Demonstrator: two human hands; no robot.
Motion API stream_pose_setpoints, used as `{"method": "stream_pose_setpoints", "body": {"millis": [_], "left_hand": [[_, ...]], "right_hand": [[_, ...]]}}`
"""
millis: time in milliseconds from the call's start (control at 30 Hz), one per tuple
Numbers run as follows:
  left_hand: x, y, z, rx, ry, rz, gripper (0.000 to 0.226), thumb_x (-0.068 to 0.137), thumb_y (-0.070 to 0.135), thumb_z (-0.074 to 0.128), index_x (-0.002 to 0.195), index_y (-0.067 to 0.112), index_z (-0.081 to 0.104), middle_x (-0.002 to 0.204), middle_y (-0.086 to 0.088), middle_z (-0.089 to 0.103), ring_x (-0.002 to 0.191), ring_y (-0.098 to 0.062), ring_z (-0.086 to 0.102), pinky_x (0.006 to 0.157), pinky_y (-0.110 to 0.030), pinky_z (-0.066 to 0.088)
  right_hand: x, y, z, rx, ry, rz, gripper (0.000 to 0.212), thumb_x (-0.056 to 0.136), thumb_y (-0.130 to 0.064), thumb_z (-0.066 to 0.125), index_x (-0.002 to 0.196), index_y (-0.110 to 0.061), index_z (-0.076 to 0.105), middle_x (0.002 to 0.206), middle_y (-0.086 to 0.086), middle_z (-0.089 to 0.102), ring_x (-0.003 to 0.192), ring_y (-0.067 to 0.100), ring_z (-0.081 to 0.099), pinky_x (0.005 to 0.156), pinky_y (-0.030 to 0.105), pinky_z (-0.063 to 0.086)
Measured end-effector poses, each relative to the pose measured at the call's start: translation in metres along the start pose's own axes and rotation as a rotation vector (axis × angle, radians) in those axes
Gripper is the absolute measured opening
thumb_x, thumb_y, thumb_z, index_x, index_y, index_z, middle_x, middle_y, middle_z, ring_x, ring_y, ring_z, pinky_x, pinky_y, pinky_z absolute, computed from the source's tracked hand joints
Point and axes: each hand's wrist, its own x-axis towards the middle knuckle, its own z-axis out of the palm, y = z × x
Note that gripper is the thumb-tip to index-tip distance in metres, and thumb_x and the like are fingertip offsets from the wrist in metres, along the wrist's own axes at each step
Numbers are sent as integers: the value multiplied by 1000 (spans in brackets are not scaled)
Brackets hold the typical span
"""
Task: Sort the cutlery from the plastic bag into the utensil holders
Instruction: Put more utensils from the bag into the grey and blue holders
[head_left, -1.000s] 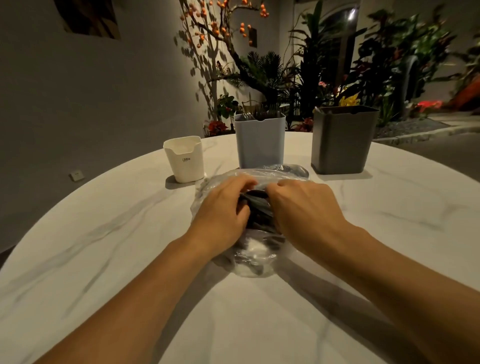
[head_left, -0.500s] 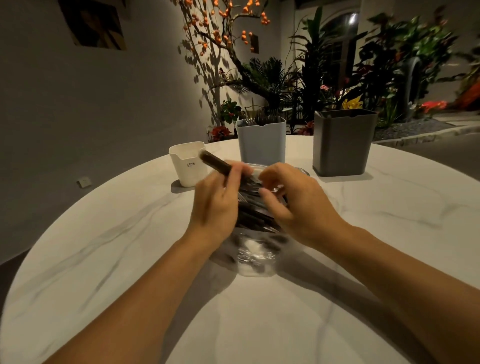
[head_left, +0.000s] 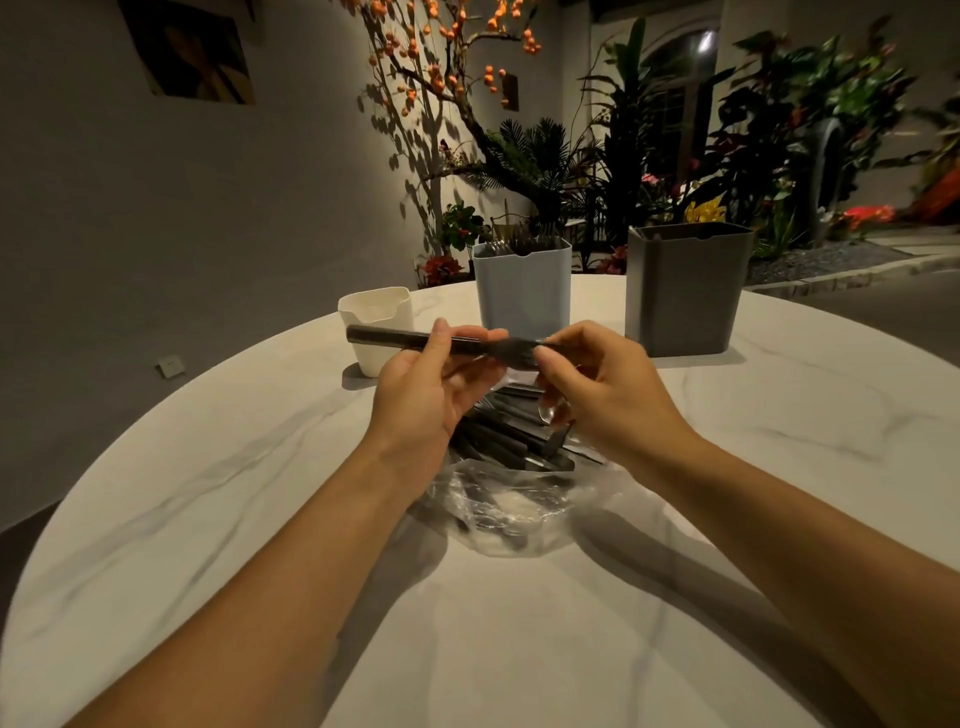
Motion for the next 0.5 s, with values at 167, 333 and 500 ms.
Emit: {"method": "stream_pose_setpoints", "body": {"millis": [167,333,500], "left_hand": [[-13,-11,0,806,-74,251,58,105,47,39,63,13,62,58,-3,65,53,-18,62,54,-33,55],[-11,-12,11,1072,38,1002,25,103,36,44,81,27,53,72,14,53,70,-10,55,58,-14,48],[-1,-2,15,1008,-209,494,17,106,34,45,110,23,57,89,9,66,82,-7,63,74,-33,58]], "right_hand": [[4,-2,-9,-5,154,-86,4,98,-23,60,101,-24,63,87,-6,67,76,10,67,61,21,57],[5,0,-8,-120,176,-145,9,97,-24,62,105,-22,66,97,-8,66,90,3,62,72,9,50],[9,-17,-8,-88,104,-238,10,96,-19,64,103,-24,68,95,-10,69,90,5,66,79,16,54]]}}
